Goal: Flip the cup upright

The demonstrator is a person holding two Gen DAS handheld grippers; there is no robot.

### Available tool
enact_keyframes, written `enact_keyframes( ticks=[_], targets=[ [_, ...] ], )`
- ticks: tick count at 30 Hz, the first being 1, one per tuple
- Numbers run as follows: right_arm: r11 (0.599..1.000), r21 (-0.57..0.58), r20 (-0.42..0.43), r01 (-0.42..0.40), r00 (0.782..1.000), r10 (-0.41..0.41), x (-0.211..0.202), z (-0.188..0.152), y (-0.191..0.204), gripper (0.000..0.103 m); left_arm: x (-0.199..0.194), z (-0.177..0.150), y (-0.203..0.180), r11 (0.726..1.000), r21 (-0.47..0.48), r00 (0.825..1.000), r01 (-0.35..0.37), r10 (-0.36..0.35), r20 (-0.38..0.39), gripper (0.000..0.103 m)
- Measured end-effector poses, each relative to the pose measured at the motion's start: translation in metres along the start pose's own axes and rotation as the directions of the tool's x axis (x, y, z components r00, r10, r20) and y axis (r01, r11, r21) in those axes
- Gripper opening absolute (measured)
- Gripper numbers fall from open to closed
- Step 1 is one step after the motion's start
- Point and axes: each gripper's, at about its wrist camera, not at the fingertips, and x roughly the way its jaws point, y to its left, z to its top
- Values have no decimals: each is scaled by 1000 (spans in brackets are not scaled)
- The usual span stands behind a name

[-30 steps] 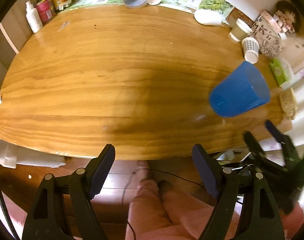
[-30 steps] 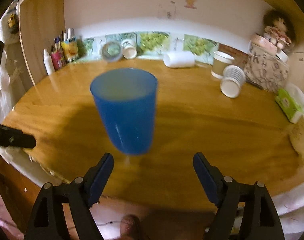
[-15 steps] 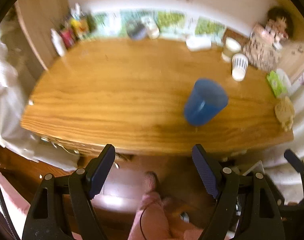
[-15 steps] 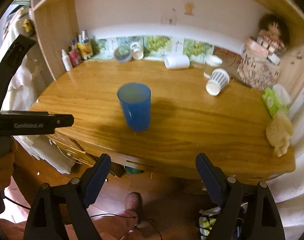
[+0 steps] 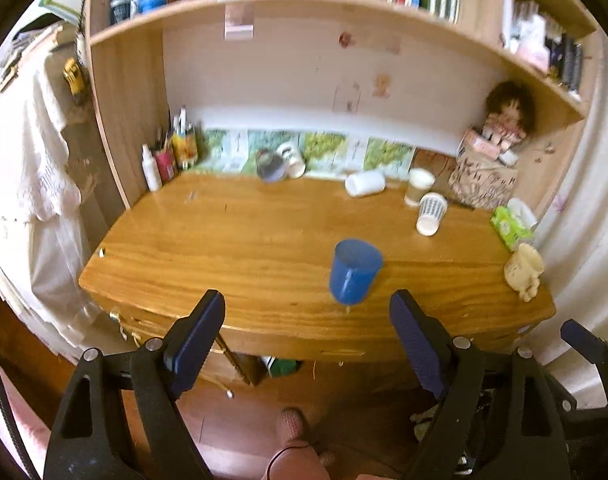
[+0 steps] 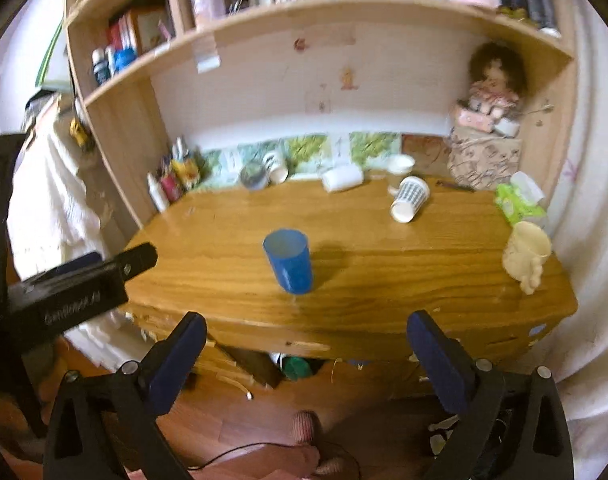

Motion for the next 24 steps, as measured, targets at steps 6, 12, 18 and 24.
enact_keyframes(
  ticks=[6,12,18,24],
  targets=[
    [998,48,107,41,993,-46,-24,-2,-7,102,-31,1,-5,1000,6,988,17,-18,151,103],
    [995,63,205,82,974,-93,-46,-5,-8,102,-59,-1,-8,1000,14,957,9,-13,290,103],
    [990,106,303,92,945,-120,-65,-7,-11,102,-77,-7,-9,999,43,930,-19,2,367,103],
    [988,120,334,100,933,-134,-72,-10,-9,102,-83,-10,-8,998,50,923,-25,4,386,103]
  ],
)
